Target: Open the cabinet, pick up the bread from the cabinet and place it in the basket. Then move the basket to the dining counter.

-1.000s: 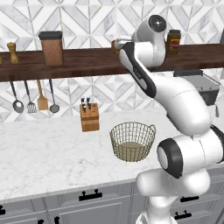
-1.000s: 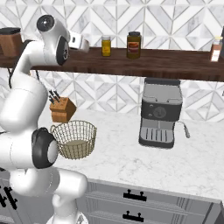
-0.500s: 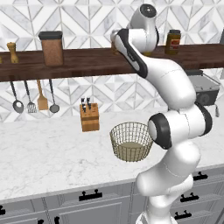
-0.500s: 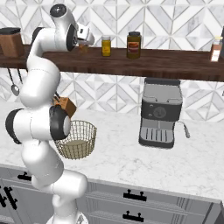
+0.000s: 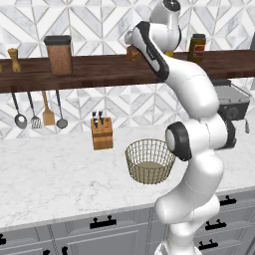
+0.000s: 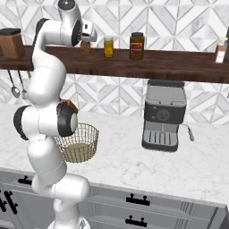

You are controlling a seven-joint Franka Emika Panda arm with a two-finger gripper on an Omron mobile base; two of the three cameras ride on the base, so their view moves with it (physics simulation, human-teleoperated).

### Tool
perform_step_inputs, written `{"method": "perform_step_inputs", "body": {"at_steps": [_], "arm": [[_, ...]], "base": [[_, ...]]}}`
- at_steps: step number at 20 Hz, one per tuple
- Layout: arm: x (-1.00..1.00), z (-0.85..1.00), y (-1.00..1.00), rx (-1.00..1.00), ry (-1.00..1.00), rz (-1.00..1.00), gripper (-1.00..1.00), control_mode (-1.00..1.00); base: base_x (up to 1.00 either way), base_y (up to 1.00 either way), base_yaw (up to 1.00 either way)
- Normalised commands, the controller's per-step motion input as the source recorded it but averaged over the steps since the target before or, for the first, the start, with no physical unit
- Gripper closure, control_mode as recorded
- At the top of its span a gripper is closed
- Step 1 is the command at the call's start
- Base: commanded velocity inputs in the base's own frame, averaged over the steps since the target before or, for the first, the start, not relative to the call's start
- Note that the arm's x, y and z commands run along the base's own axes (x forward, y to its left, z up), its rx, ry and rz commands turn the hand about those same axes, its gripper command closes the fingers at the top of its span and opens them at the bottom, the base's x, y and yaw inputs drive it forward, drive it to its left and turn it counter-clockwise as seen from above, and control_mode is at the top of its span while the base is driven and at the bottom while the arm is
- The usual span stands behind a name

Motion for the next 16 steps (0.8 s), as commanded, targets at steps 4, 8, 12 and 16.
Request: {"method": "perform_step_inputs", "body": {"at_steps": [4, 8, 12, 16], "arm": [[0.19, -0.19, 0.0, -0.1, 0.0, 0.12, -1.0, -1.0], [0.18, -0.16, 0.0, -0.11, 0.04, 0.0, -1.0, -1.0], [0.18, -0.1, 0.0, -0.08, 0.06, 0.0, -1.0, -1.0], [0.21, -0.06, 0.0, -0.03, 0.03, 0.0, -1.0, -1.0]], "base": [[0.0, 0.0, 0.0], [0.0, 0.0, 0.0], [0.0, 0.0, 0.0], [0.0, 0.0, 0.0]]}}
